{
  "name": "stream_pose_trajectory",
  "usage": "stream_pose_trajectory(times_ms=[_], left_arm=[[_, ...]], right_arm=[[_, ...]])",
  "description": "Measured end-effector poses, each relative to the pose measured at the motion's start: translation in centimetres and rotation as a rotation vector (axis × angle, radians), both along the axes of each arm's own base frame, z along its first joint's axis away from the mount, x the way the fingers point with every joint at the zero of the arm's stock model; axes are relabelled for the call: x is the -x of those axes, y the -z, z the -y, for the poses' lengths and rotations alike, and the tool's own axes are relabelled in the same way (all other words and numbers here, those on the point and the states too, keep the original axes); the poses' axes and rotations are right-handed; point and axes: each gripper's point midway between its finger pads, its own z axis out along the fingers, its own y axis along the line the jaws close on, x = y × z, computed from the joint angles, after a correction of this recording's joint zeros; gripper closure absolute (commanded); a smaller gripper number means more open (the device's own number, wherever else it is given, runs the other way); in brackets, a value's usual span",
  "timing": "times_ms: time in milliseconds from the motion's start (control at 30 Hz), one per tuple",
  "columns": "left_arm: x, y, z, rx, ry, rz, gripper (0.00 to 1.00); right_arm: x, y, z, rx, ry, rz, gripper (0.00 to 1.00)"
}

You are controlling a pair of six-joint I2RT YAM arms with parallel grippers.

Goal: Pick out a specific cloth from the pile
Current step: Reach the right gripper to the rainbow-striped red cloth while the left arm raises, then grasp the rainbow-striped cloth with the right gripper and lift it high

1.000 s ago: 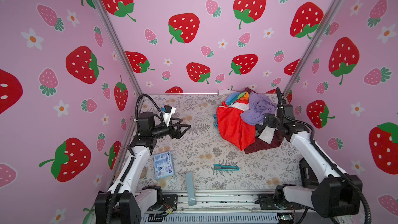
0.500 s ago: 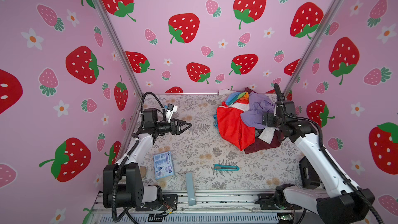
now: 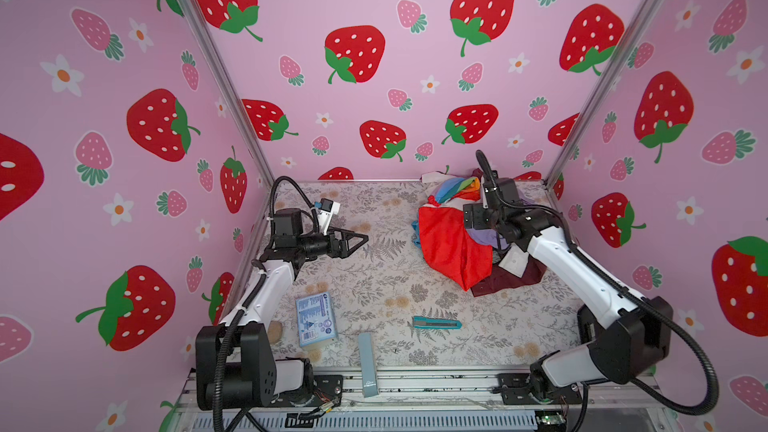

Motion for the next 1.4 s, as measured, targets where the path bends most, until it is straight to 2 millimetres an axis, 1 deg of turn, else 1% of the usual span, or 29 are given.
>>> stream_pose_trajectory(times_ms=[67,100,200,267,433,533,700,767,867,900,967,1033,1100,1167,1233,1267,1300,1400], left_arm=[[-0.1,0.0,-0.1,-0.003,-0.007,-0.002,0.01],[-0.1,0.1,-0.1,-0.003,-0.009,-0.003,0.01],[-0.2,0.2,-0.2,-0.008,-0.017,-0.004,0.01],[-0.2,0.5,-0.2,-0.010,-0.023,-0.012,0.01],[-0.2,0.7,-0.2,-0.009,-0.025,-0.018,0.01],[-0.2,0.7,-0.2,-0.010,-0.025,-0.019,0.01],[-0.2,0.8,-0.3,-0.015,-0.029,-0.021,0.01],[-0.1,0.9,-0.3,-0.016,-0.029,-0.023,0.01],[-0.1,1.0,-0.3,-0.019,-0.028,-0.023,0.01],[-0.1,1.0,-0.4,-0.020,-0.028,-0.023,0.01],[-0.1,1.0,-0.4,-0.021,-0.028,-0.022,0.01],[-0.1,1.0,-0.4,-0.022,-0.028,-0.023,0.01],[-0.1,1.0,-0.4,-0.023,-0.028,-0.022,0.01],[-0.1,1.0,-0.4,-0.022,-0.028,-0.022,0.01],[-0.1,1.0,-0.4,-0.023,-0.028,-0.022,0.01],[-0.1,1.0,-0.4,-0.023,-0.028,-0.022,0.01],[-0.1,1.1,-0.4,-0.023,-0.028,-0.022,0.01],[-0.1,1.1,-0.4,-0.025,-0.031,-0.022,0.01]], right_arm=[[-1.6,0.0,-1.7,-0.001,-0.027,0.008,0.08],[-2.2,0.1,-2.1,0.001,-0.033,0.010,0.09],[-4.1,1.3,-3.4,0.020,-0.053,-0.002,0.16],[-5.2,2.3,-4.2,0.036,-0.065,-0.018,0.16],[-7.0,4.3,-5.4,0.057,-0.078,-0.044,0.16],[-8.0,4.8,-6.2,0.056,-0.088,-0.047,0.09],[-10.1,5.0,-7.4,0.064,-0.096,-0.031,0.10],[-11.0,5.4,-7.7,0.082,-0.091,-0.030,0.13],[-11.6,6.6,-7.5,0.126,-0.083,-0.043,0.21],[-11.6,7.1,-7.4,0.137,-0.081,-0.051,0.26],[-11.6,8.3,-7.2,0.172,-0.087,-0.076,0.40],[-11.5,9.0,-7.1,0.187,-0.087,-0.090,0.51],[-11.6,9.3,-6.9,0.186,-0.080,-0.096,0.59],[-11.7,9.3,-6.8,0.186,-0.080,-0.096,0.69],[-11.7,9.2,-6.7,0.185,-0.082,-0.095,0.89],[-11.7,9.3,-6.7,0.179,-0.077,-0.096,0.96],[-11.8,9.3,-6.7,0.179,-0.080,-0.097,1.00],[-11.9,9.3,-6.5,0.177,-0.078,-0.097,1.00]])
